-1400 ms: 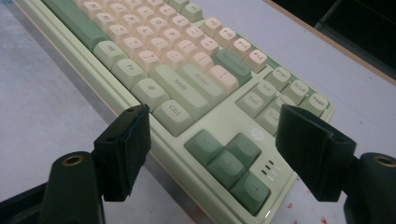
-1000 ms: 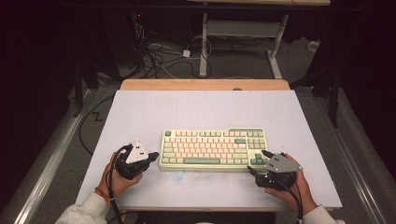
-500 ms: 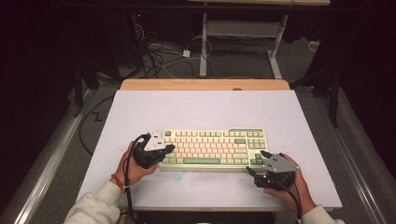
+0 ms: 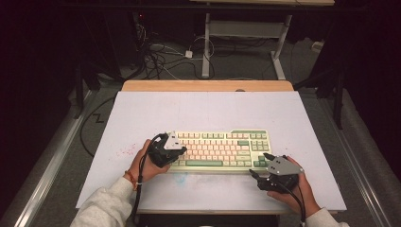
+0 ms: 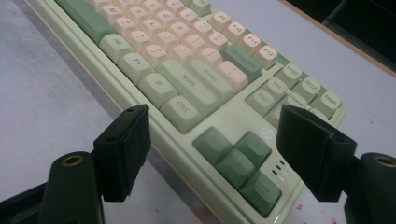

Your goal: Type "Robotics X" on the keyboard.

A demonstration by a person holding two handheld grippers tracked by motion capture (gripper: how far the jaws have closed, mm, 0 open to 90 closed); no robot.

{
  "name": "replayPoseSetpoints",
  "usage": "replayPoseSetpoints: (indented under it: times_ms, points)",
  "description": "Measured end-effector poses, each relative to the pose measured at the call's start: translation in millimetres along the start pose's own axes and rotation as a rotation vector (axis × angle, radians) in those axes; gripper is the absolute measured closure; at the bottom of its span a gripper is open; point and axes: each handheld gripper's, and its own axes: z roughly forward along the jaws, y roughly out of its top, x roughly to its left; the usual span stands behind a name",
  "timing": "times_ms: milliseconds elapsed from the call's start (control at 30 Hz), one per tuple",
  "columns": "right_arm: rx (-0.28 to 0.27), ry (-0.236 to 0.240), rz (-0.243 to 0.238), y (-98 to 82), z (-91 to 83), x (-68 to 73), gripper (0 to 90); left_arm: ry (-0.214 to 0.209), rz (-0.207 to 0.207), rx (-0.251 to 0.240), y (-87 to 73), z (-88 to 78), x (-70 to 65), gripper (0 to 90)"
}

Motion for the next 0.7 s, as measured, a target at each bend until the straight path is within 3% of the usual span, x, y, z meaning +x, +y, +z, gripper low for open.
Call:
replayPoseSetpoints:
  times_ms: [700]
  points:
    - [0.009, 0.008, -0.016, -0.2, 0.6, 1.6, 26.5, 0.008, 0.021, 0.05, 5.5, 13.4, -0.9, 87.7]
